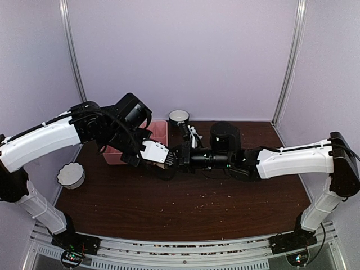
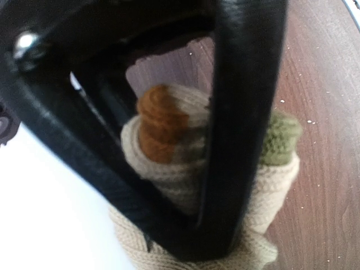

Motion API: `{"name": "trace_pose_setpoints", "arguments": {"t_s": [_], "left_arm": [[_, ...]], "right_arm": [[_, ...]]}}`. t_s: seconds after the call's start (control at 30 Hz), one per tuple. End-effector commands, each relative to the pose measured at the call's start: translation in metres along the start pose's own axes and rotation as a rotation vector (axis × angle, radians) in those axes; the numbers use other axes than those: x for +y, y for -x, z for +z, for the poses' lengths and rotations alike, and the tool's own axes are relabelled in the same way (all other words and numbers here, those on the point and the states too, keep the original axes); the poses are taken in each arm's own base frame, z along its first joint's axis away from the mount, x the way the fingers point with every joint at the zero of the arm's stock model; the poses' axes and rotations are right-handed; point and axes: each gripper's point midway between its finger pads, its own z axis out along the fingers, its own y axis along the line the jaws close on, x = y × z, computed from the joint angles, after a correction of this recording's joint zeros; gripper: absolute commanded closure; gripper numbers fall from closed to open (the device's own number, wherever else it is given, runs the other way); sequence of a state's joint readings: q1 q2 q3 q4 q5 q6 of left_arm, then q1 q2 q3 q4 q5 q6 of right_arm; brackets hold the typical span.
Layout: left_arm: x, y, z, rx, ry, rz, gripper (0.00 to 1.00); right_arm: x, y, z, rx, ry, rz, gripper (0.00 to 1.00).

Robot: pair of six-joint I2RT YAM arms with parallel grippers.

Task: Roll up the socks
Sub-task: Pass from the left arm to the right

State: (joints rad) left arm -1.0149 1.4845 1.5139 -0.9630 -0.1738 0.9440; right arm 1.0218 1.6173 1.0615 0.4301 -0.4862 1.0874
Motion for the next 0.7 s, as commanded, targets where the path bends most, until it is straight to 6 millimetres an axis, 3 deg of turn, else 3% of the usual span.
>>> {"name": "trace_pose_setpoints", "arguments": {"t_s": [0.0,0.03,0.1,0.13,0.27,0.4,0.57,0.67], "left_arm": [[0.021,0.023,-0.003,-0.072,0.101,-0.011,1.0],[0.021,0.022,-0.004,-0.07,0.105,-0.015,0.99],[0.023,0.022,-0.006,-0.073,0.113,-0.043,0.72],[0.023,0.022,-0.009,-0.082,0.116,-0.059,0.63],[0.025,0.022,-0.021,-0.131,0.098,-0.173,0.34],[0.04,0.007,-0.038,-0.191,0.086,-0.365,0.09],[0.045,-0.009,-0.064,-0.334,-0.027,-0.622,0.02],[0.044,-0.004,-0.081,-0.456,-0.138,-0.753,0.02]], "right_arm": [[-0.01,0.014,-0.004,-0.088,-0.029,0.016,1.0],[-0.008,0.016,-0.006,-0.101,-0.024,0.002,1.0],[-0.005,0.017,-0.011,-0.115,-0.017,-0.039,1.0],[-0.004,0.019,-0.014,-0.123,-0.021,-0.062,1.0],[-0.003,0.021,-0.022,-0.135,-0.057,-0.162,1.0],[-0.011,0.028,-0.035,-0.18,-0.14,-0.243,1.0],[-0.021,0.046,-0.063,-0.282,-0.317,-0.366,1.0],[-0.017,0.059,-0.082,-0.368,-0.431,-0.483,1.0]]}}
